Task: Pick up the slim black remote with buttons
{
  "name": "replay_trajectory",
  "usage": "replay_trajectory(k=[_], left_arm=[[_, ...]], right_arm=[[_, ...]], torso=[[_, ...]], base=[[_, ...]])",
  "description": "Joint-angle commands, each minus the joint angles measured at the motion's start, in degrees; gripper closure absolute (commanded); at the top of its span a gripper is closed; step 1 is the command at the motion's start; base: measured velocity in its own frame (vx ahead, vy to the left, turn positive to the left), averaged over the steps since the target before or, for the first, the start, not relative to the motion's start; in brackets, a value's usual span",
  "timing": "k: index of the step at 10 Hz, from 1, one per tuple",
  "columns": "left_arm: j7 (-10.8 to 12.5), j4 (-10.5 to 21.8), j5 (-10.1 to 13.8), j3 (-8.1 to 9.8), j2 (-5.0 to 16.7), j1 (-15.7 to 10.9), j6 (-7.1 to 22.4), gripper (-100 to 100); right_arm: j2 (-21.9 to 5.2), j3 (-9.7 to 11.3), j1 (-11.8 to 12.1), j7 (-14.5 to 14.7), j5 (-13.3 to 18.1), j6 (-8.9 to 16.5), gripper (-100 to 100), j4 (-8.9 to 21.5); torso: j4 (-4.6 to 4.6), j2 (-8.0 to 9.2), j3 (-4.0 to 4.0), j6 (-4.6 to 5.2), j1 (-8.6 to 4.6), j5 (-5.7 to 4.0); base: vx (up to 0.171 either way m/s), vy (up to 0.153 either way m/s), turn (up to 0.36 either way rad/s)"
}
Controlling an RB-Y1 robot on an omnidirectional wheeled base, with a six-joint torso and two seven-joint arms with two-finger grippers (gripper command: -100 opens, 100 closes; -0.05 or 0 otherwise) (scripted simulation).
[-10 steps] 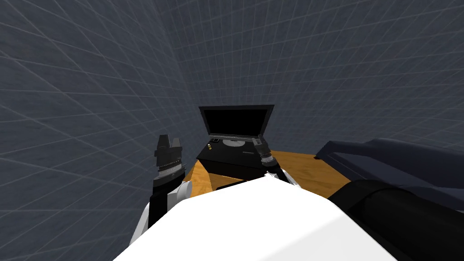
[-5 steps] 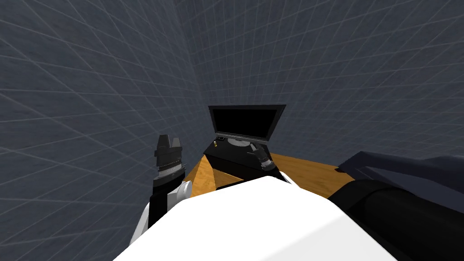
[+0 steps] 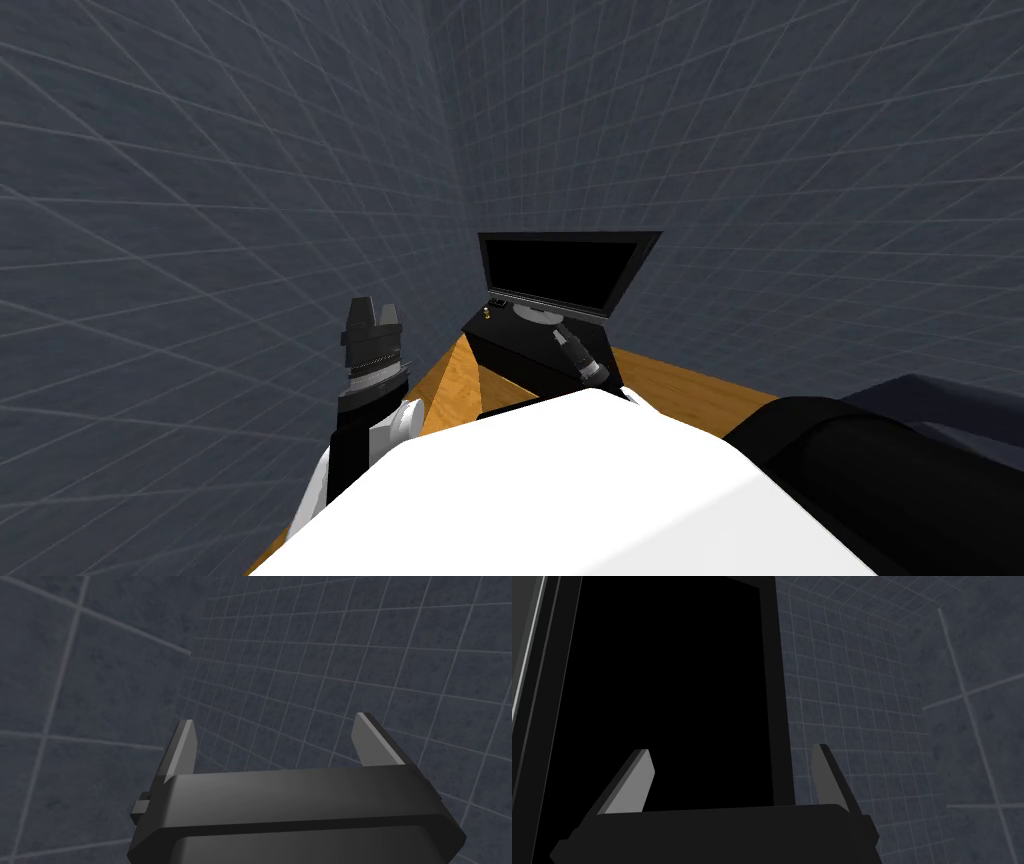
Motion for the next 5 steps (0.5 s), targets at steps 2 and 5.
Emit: replay_trajectory(k=[2,5], left_arm=[[0.0,0.0,0.0,0.0,0.0,0.01,0.0,0],[0.0,0.0,0.0,0.0,0.0,-0.01,0.0,0]], right_arm=[[-1.51,1.81,-0.62,1.33,0.47,0.06,-100,4.02],[-3.11,3.14,-0.72,2.29,0.76,-0.09,-100,8.63]], torso=[[-0.01,-0.04,-0.02,0.02,0.01,0.0],[-0.01,-0.02,-0.01,-0.04,-0.02,0.0]], base=[[-0.012,0.0,0.154],[-0.02,-0.008,0.219]])
